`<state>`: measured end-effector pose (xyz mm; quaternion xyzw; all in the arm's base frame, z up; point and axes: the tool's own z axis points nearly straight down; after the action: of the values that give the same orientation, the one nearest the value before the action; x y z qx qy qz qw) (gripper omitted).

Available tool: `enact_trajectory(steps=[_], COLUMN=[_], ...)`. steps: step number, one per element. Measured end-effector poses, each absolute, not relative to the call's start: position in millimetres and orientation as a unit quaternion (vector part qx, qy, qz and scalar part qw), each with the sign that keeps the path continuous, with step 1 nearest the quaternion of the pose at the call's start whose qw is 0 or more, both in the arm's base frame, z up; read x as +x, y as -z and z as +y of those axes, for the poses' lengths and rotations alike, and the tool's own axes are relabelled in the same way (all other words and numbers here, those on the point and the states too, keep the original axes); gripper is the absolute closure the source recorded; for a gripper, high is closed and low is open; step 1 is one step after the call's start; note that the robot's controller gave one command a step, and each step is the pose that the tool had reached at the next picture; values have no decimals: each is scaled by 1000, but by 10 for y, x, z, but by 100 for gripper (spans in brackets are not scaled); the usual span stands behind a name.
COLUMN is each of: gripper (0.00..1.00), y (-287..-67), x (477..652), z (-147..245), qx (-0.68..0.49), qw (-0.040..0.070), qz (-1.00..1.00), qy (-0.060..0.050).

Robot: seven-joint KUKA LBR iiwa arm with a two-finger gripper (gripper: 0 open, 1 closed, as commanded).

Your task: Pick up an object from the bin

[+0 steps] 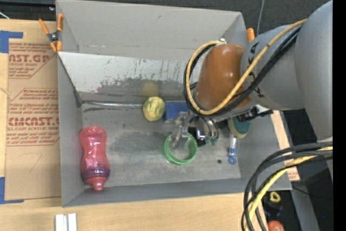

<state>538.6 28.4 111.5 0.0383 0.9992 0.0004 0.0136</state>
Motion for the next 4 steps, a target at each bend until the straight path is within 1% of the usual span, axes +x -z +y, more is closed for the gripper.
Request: enact_trajectory(steps=[1, 2, 3, 4], gripper=[0, 0, 100, 100], y=[-1027, -1026, -1005, -1005], x=[5237, 5240, 5859, 5859], z=[53, 59, 277, 277], qx=[-80, -80, -121, -121], qw=[15, 16, 16, 16], qz=[997, 997, 992, 992], qy=[5, 5, 5, 5])
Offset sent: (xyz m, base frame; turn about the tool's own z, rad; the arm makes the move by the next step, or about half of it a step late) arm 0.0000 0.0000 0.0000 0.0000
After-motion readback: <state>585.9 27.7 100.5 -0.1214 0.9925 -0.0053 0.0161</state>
